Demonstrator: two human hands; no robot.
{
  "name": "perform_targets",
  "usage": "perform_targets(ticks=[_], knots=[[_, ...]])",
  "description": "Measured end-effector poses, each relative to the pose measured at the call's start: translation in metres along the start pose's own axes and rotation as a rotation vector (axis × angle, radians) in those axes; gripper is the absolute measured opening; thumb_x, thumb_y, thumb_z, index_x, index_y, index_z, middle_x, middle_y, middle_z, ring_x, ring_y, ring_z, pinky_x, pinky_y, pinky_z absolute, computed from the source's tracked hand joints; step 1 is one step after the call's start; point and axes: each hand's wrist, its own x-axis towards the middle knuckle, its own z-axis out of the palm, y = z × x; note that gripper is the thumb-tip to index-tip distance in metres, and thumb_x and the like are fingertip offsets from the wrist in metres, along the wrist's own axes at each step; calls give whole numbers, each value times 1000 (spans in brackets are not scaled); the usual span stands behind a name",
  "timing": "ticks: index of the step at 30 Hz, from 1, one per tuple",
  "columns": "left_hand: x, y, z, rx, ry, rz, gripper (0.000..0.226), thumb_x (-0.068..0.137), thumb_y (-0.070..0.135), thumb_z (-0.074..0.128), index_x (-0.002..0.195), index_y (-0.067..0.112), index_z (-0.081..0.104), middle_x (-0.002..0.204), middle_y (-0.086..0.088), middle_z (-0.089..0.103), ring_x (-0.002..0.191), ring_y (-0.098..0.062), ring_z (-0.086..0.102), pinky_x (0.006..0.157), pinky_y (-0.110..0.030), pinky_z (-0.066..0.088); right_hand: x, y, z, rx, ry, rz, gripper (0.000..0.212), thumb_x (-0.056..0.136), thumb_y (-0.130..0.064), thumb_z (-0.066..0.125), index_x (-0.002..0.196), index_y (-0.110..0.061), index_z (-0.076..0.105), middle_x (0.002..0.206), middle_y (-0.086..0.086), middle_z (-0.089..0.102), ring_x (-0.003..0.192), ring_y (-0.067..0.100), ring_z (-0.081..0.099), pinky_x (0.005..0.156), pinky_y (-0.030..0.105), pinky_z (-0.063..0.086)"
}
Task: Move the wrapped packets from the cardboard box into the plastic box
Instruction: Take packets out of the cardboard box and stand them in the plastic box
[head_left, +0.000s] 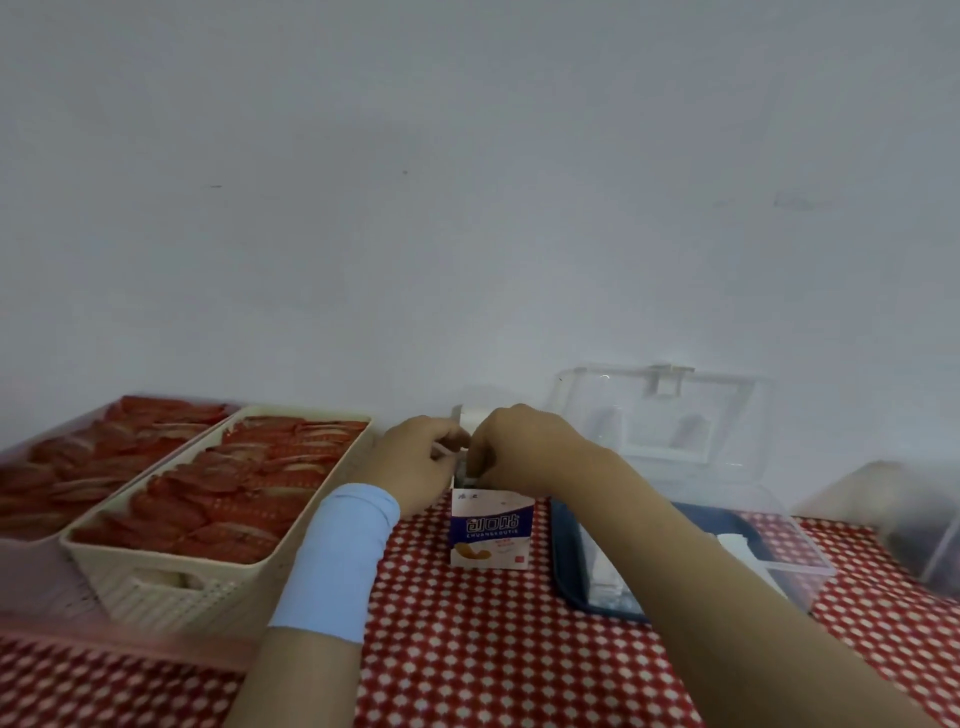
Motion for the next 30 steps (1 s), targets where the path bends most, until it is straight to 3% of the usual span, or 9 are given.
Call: perform_targets(ticks=[5, 9, 12, 14, 17, 21, 26, 30], knots=[[3, -4, 1, -36, -2, -23, 28, 95, 17, 53, 115, 29, 70, 122, 9, 65, 97, -3, 56, 81, -15, 37, 4, 3, 4, 14, 22, 12, 14, 90, -31, 67, 100, -32, 78, 95, -10, 73, 85, 12, 65, 73, 28, 54], [4, -5, 1, -88, -3, -29, 24, 95, 24, 55, 110, 34, 71, 113, 15, 66, 94, 2, 58, 70, -6, 34, -2, 18, 5, 302, 141, 38, 8, 89, -24, 71, 93, -27, 77, 88, -10, 71, 77, 6, 65, 67, 22, 53], [0, -2, 1, -184, -28, -23, 21, 94, 26, 58, 106, 35, 73, 100, 18, 70, 87, 4, 60, 66, -7, 36, -8, 24, 9, 475, 248, 56, 9, 93, -23, 67, 87, -29, 70, 86, -13, 69, 71, 1, 61, 62, 15, 44], [-1, 1, 2, -222, -15, -23, 17, 90, 27, 66, 103, 32, 74, 95, 15, 72, 86, 2, 63, 67, -8, 40, -11, 25, 11, 563, 305, 62, 13, 93, -20, 67, 85, -30, 70, 85, -12, 71, 69, 3, 64, 62, 16, 45], [0, 3, 4, -231, 52, -24, 13, 89, 27, 70, 101, 27, 75, 91, 11, 73, 83, 3, 64, 65, -5, 40, -13, 25, 12, 644, 296, 66, 16, 90, -18, 71, 82, -32, 72, 81, -10, 73, 70, 4, 68, 63, 16, 50], [3, 7, 5, -321, 111, 7, 8, 87, 25, 74, 93, 23, 76, 86, 12, 72, 79, 1, 64, 65, -4, 45, -20, 29, 10, 692, 362, 92, 13, 88, -17, 73, 79, -26, 73, 72, -8, 71, 65, 2, 65, 58, 13, 46], [4, 21, -1, -650, 98, 39, 9, 93, 16, 66, 94, 12, 73, 87, 3, 76, 80, -7, 71, 77, -20, 56, -36, 34, -11, 864, 485, 13, 12, 93, -8, 65, 87, -15, 73, 74, -1, 72, 64, 3, 63, 53, 10, 42], [-1, 38, 0, -1063, -161, -45, 19, 97, 16, 57, 104, 1, 66, 93, -13, 71, 84, -23, 67, 79, -36, 56, -54, 40, -24, 989, 450, -41, 11, 96, -5, 61, 94, -7, 72, 70, -5, 71, 59, 5, 57, 52, 10, 41]])
